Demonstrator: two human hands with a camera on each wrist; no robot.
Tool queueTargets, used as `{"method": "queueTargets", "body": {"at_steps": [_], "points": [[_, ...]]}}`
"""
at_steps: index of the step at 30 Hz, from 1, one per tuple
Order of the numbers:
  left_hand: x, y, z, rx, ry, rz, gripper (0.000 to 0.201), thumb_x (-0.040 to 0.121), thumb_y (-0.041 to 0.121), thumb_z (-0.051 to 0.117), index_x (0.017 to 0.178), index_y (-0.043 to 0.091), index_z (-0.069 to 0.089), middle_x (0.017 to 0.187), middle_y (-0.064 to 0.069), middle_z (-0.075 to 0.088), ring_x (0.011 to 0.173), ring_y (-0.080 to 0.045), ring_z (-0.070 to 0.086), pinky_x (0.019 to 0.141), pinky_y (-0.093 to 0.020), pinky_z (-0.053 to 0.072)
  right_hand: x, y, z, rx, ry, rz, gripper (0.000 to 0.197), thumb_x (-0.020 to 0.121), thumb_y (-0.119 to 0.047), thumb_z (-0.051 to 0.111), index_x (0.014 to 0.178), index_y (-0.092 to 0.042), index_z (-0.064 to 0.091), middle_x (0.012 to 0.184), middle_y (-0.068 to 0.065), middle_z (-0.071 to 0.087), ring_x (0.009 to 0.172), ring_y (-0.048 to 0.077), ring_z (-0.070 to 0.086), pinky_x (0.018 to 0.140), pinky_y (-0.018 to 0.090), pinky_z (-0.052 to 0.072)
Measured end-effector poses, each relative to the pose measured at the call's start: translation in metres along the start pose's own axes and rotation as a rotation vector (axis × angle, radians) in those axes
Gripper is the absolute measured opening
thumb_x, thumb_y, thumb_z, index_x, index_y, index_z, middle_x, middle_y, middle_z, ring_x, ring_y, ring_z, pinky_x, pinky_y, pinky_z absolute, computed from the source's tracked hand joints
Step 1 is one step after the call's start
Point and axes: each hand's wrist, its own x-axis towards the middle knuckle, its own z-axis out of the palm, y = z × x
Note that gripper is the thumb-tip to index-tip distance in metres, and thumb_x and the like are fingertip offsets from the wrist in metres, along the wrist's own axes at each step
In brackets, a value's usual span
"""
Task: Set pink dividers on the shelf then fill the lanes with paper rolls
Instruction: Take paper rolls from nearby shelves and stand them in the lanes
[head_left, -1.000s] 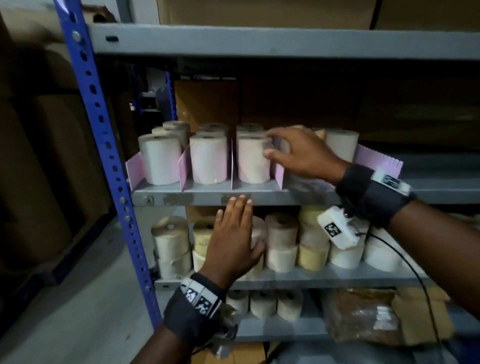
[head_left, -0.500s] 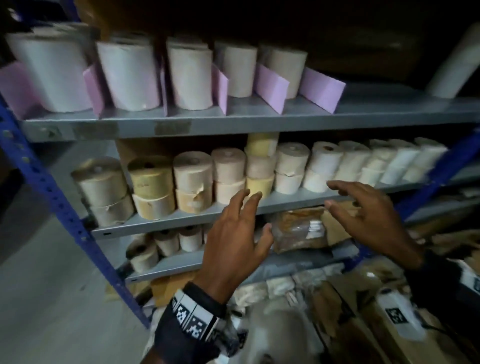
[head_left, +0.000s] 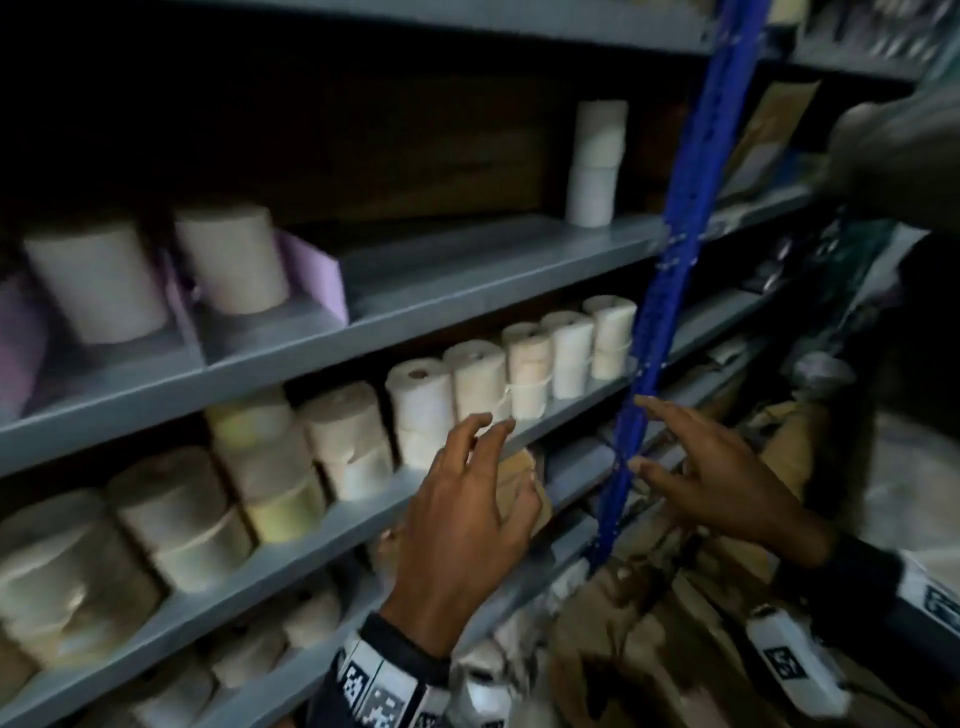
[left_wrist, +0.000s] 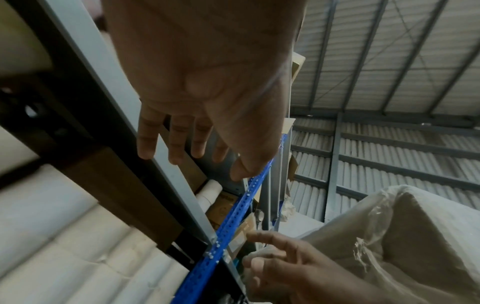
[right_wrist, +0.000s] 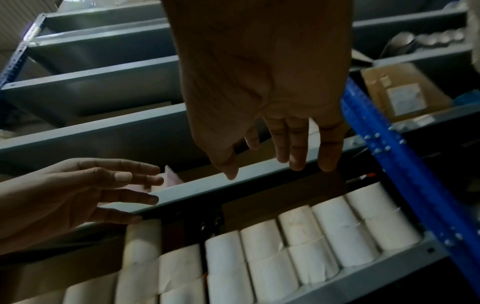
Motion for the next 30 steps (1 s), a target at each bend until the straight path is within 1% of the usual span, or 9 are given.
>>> {"method": "queueTargets", "body": {"at_steps": [3,5,7,11,16,21,24,27,30], "points": [[0.048,0.026,0.033,-0.03,0.034,0.052,0.051,0.097,0.043,0.057,0.144,0.024,0.055,0.15,0.006,0.047,0.134,-0.014,0.051,0.104,-0.032,0.048,0.025,0.036,-0.019,0.006,0.049,0.043,0.076,0.086,-0.053,0.064,0.151,-0.034,0.029,0.149,-0.004,0.043,0.129,0.016,0.049,0.105,0.028,0.039],[0.081,0.046,0.047,-0.04,0.049,0.088,0.048,0.097,0.037,0.062,0.142,0.02,0.057,0.148,0.003,0.051,0.133,-0.016,0.051,0.106,-0.027,0.043,0.046,0.053,-0.034,0.032,0.08,0.06,0.078,0.086,-0.053,0.064,0.152,-0.033,0.028,0.151,-0.003,0.04,0.133,0.016,0.046,0.108,0.03,0.038],[0.112,0.062,0.053,-0.052,0.064,0.119,0.05,0.095,0.04,0.06,0.141,0.02,0.058,0.145,0.004,0.052,0.13,-0.014,0.052,0.101,-0.021,0.04,0.071,0.06,-0.045,0.048,0.1,0.038,0.079,0.085,-0.051,0.066,0.152,-0.031,0.027,0.151,-0.002,0.039,0.137,0.015,0.042,0.11,0.026,0.035],[0.174,0.086,0.061,-0.028,0.087,0.163,0.049,0.096,0.038,0.062,0.142,0.023,0.056,0.144,0.008,0.051,0.127,-0.009,0.052,0.096,-0.012,0.033,0.12,0.072,-0.068,0.087,0.175,0.004,0.076,0.084,-0.048,0.067,0.149,-0.035,0.03,0.145,-0.002,0.043,0.131,0.016,0.046,0.1,0.019,0.033],[0.254,0.093,0.067,0.016,0.052,0.168,0.056,0.096,0.039,0.065,0.148,0.024,0.049,0.147,0.003,0.051,0.128,-0.017,0.054,0.103,-0.033,0.047,0.184,0.084,-0.09,0.123,0.214,0.012,0.076,0.084,-0.047,0.067,0.149,-0.028,0.033,0.145,0.005,0.044,0.133,0.022,0.046,0.105,0.026,0.036],[0.346,0.082,0.076,0.051,-0.015,0.132,0.066,0.094,0.041,0.068,0.151,0.019,0.044,0.148,-0.005,0.053,0.134,-0.023,0.052,0.109,-0.037,0.045,0.254,0.098,-0.106,0.164,0.209,-0.021,0.075,0.085,-0.048,0.066,0.149,-0.03,0.031,0.142,0.007,0.047,0.124,0.024,0.052,0.097,0.03,0.043],[0.402,0.07,0.084,0.013,-0.052,0.117,0.068,0.092,0.041,0.072,0.149,0.015,0.046,0.143,-0.007,0.059,0.129,-0.02,0.056,0.094,-0.023,0.042,0.303,0.105,-0.114,0.172,0.213,-0.032,0.075,0.084,-0.05,0.066,0.148,-0.031,0.031,0.141,0.009,0.048,0.123,0.025,0.053,0.097,0.037,0.047],[0.454,0.054,0.087,-0.041,-0.067,0.119,0.064,0.09,0.041,0.076,0.143,0.015,0.052,0.127,0.002,0.066,0.109,-0.008,0.061,0.081,-0.014,0.04,0.354,0.11,-0.121,0.15,0.223,-0.047,0.075,0.084,-0.052,0.065,0.148,-0.03,0.032,0.137,0.01,0.052,0.11,0.023,0.059,0.088,0.033,0.047],[0.506,0.038,0.093,-0.233,-0.207,0.119,0.05,0.091,0.03,0.078,0.134,0.013,0.056,0.113,0.011,0.07,0.099,-0.002,0.067,0.08,-0.018,0.055,0.405,0.115,-0.126,0.156,0.228,-0.066,0.074,0.085,-0.049,0.066,0.148,-0.026,0.033,0.134,0.01,0.055,0.105,0.022,0.061,0.083,0.029,0.045]]}}
